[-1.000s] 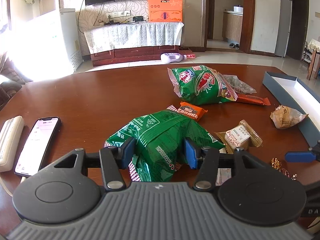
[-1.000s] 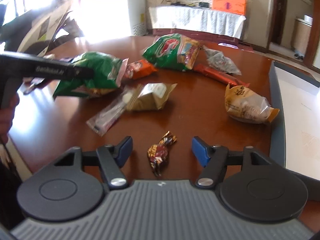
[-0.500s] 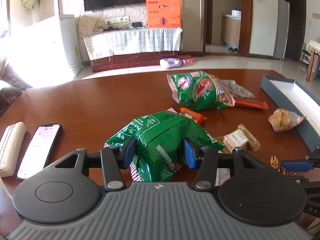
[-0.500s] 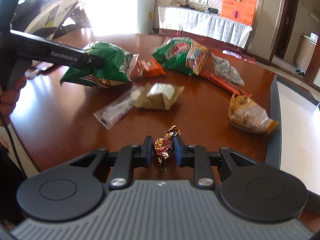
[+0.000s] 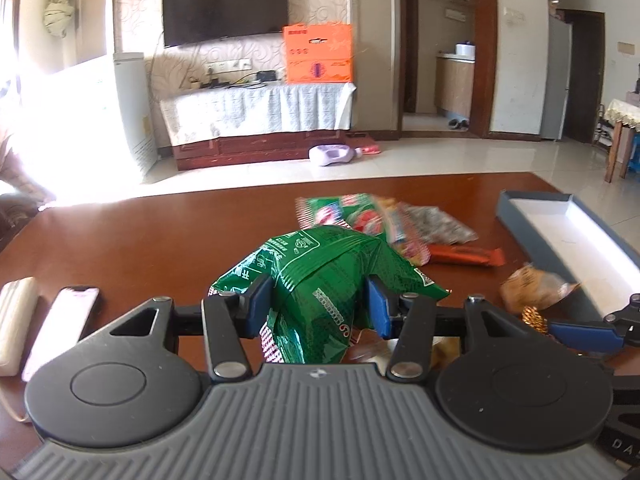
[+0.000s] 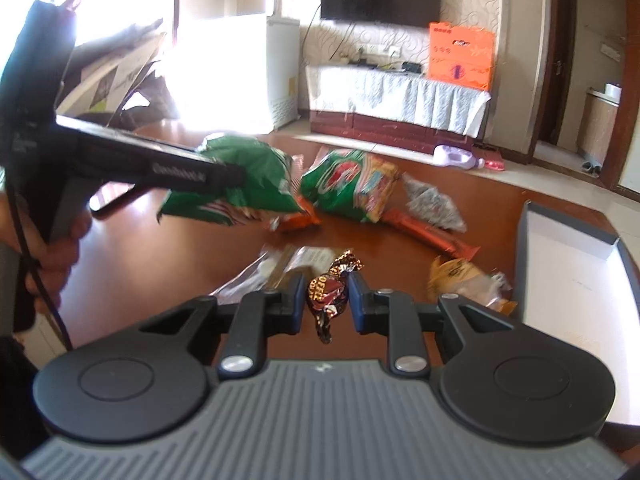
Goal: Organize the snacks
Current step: 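Carry the bag and candy into the white-lined box and open both tools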
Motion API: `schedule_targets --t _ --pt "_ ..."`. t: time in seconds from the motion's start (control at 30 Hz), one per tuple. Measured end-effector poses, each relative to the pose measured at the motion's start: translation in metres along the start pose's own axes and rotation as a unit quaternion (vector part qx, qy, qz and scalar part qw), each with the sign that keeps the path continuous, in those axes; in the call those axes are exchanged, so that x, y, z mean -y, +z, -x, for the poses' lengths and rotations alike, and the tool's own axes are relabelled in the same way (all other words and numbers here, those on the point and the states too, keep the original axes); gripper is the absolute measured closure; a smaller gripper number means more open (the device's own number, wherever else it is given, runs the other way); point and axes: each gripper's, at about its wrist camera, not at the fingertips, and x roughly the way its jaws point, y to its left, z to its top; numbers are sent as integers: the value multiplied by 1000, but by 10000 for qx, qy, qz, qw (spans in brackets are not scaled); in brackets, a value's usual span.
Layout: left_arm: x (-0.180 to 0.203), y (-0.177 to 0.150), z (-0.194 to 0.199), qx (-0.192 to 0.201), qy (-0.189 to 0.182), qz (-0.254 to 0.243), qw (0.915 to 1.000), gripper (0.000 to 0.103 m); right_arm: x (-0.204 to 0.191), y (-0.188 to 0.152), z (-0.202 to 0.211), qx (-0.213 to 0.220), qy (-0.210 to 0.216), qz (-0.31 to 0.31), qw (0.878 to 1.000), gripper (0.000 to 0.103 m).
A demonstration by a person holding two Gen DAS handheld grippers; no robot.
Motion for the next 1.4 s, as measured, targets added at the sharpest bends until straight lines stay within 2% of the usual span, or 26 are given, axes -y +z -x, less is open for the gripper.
schedule_targets --t 0.27,0.5,0.67,0.8,1.07,1.4 --pt "67 16 -7 85 -446 -10 9990 47 38 4 21 334 -492 -297 9978 77" --pt "128 25 -15 145 -907 -137 9957 47 87 -2 33 381 -1075 -595 9917 77" --pt "175 34 -23 278 -1104 -369 9928 47 123 -10 30 287 -1461 -908 9847 77" --pt "205 38 -33 244 -1253 -449 9908 47 135 -17 27 274 -1534 -1108 9815 77" --pt "238 43 -53 162 -1438 -488 9883 47 155 -23 18 238 -1630 -1393 9765 77" --pt "276 55 -89 117 -1833 -567 9813 47 171 -41 3 -138 -1688 -1685 9710 77"
